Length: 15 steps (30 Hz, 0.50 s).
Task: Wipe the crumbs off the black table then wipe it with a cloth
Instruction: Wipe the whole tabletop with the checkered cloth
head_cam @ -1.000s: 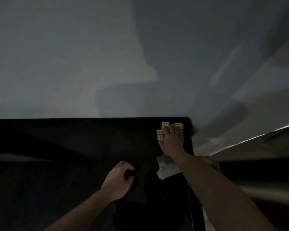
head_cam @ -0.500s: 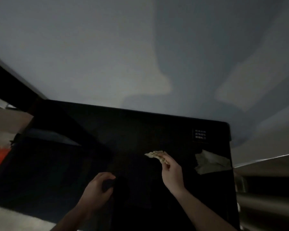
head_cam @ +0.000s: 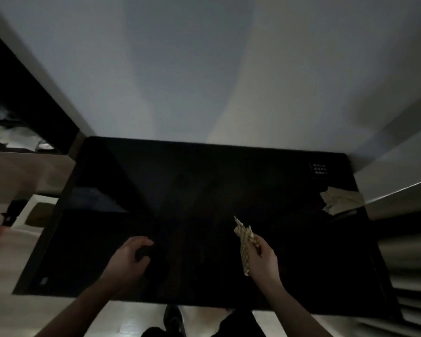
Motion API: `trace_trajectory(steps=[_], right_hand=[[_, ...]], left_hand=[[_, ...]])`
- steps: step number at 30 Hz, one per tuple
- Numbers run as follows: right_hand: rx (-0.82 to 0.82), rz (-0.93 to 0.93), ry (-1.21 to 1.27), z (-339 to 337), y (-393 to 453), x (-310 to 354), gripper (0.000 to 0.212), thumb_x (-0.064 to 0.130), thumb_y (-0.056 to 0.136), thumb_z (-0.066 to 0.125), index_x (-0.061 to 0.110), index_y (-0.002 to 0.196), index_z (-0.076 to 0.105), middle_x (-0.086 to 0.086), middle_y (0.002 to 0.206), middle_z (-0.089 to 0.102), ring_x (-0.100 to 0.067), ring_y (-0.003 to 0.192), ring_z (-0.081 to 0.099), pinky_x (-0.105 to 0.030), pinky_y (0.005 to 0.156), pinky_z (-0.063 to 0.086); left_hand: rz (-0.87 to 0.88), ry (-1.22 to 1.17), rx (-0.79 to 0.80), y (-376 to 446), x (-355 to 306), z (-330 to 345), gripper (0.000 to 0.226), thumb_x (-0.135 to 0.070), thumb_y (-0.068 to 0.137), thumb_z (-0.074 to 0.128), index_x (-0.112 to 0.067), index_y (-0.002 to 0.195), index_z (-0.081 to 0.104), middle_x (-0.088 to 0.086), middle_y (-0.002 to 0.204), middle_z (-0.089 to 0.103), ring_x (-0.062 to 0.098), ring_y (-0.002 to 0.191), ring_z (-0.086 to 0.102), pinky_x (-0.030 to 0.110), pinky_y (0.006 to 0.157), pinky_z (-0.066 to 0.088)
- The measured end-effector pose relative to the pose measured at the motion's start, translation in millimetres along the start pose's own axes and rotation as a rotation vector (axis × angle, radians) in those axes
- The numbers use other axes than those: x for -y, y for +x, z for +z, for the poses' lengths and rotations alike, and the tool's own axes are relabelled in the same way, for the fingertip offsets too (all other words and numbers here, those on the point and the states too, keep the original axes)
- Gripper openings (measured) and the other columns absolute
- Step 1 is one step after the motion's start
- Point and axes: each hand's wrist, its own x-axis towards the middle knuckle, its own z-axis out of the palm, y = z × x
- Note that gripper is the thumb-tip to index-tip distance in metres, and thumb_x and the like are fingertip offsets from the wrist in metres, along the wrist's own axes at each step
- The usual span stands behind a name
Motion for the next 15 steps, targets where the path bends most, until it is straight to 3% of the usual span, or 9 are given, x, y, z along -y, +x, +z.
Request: trace_trajectory(steps=[2,4,10,15], right_hand=[[0.029,-0.020,0.008,19.5,-11.5,10.2,0.025,0.028,0.105,0.055,0.047,0.102,0.071,-0.007,0.078,0.073,-0.015,0.062,0.062,-0.023,0.048,0.047],[0.049,-0.029,0.006,32.8,-13.8,19.5,0.023,0.031,0.105,0.054,0.044,0.099,0.072,-0.004,0.073,0.069,-0.014,0.059,0.059,-0.022,0.047,0.045],[0.099,-0.076,-0.100,70.4,6.9,29.0,0.017,0.030,0.106,0.053,0.030,0.104,0.070,-0.001,0.079,0.071,-0.003,0.056,0.064,-0.013,0.044,0.047],[0.081,-0.145,-0.213,114.1,19.3,48.6,0.014,0.032,0.107,0.050,0.039,0.109,0.061,0.007,0.088,0.070,-0.005,0.073,0.064,-0.012,0.053,0.042]], left_hand=[[-0.051,-0.019,-0.024,-6.9,20.3,-17.8,0.042,-0.010,0.084,0.074,-0.040,0.110,0.060,0.002,0.127,0.066,0.021,0.118,0.065,0.032,0.097,0.049],[-0.103,-0.038,-0.057,-14.3,38.8,-31.8,0.042,-0.005,0.086,0.073,-0.039,0.107,0.060,0.003,0.124,0.068,0.023,0.118,0.065,0.033,0.096,0.049],[-0.204,-0.071,-0.200,-38.6,81.1,-49.7,0.032,-0.007,0.091,0.071,-0.030,0.113,0.065,0.005,0.122,0.067,0.017,0.108,0.061,0.035,0.095,0.048],[-0.264,-0.021,-0.231,-36.4,128.5,-74.3,0.033,-0.010,0.090,0.073,-0.016,0.122,0.070,0.010,0.125,0.066,0.030,0.117,0.065,0.043,0.099,0.052]])
